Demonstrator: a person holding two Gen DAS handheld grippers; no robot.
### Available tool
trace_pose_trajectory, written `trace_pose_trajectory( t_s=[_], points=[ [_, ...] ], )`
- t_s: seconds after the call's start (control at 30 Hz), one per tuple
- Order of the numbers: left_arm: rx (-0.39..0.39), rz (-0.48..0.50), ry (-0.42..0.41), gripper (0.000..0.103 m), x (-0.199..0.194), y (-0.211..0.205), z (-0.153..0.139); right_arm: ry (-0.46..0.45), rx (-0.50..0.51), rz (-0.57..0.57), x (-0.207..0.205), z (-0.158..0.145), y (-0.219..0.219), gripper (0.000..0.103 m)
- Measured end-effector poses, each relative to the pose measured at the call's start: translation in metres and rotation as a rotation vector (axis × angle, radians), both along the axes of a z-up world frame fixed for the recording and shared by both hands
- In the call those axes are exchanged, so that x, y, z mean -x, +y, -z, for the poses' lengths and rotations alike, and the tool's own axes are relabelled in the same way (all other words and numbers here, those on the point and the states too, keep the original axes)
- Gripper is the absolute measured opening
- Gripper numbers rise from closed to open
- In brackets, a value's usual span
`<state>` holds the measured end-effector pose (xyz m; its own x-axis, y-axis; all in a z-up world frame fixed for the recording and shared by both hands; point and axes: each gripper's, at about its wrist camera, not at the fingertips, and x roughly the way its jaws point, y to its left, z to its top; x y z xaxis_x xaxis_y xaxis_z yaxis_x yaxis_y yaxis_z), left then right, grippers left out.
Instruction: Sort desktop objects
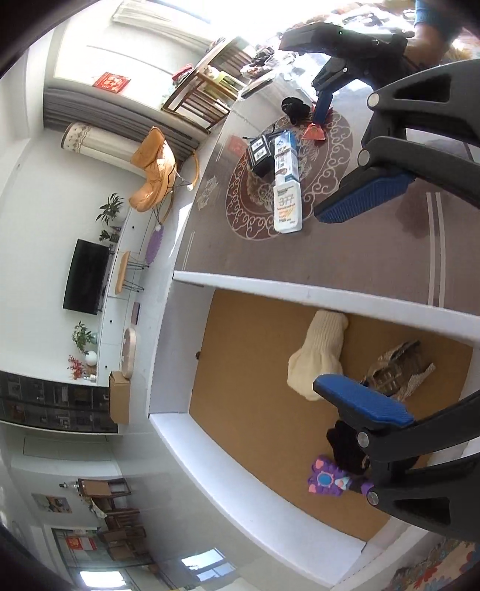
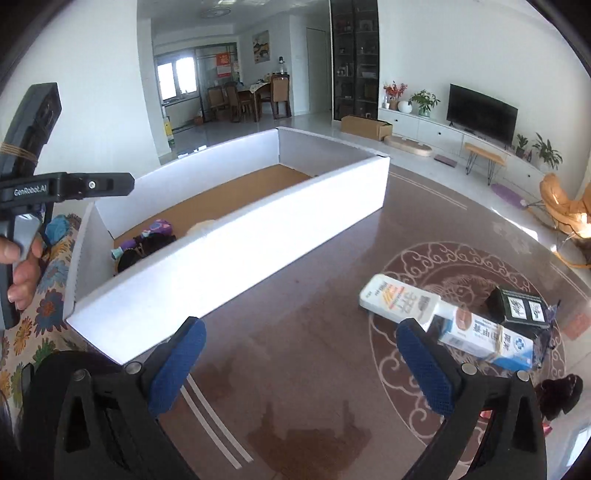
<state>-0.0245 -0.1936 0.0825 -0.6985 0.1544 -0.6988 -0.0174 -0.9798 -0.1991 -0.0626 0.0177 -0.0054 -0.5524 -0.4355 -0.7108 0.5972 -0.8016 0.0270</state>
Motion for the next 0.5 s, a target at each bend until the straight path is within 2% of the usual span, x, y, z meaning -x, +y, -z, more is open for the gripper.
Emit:
trace_pose_trajectory(
  t_s=[0.17,0.3,0.4,0.47,0.5],
  points=[
    [-0.025,0.166,-0.085,0.094,0.02,0.09,0.046,-0.039,-0.072,0.167,-0.022,0.033,0.101,0.103],
    [-0.042,0.208,-0.157,0.094,0.038,0.152,0.096,-0.078,-0.122,0.288,-0.044,0.057,0.162,0.103],
    [-0.031,0.212,-0.204,0.095,0.048,0.187,0.129,-0.104,-0.133,0.346,-0.047,0.071,0.189,0.103],
    [0.065,0.207,-0.117,0.098,0.045,0.205,0.131,-0.114,-0.104,0.382,-0.044,0.072,0.201,0.103],
    [0.101,0.221,-0.134,0.102,0.048,0.213,0.135,-0.117,-0.092,0.399,-0.043,0.072,0.205,0.103]
  ],
)
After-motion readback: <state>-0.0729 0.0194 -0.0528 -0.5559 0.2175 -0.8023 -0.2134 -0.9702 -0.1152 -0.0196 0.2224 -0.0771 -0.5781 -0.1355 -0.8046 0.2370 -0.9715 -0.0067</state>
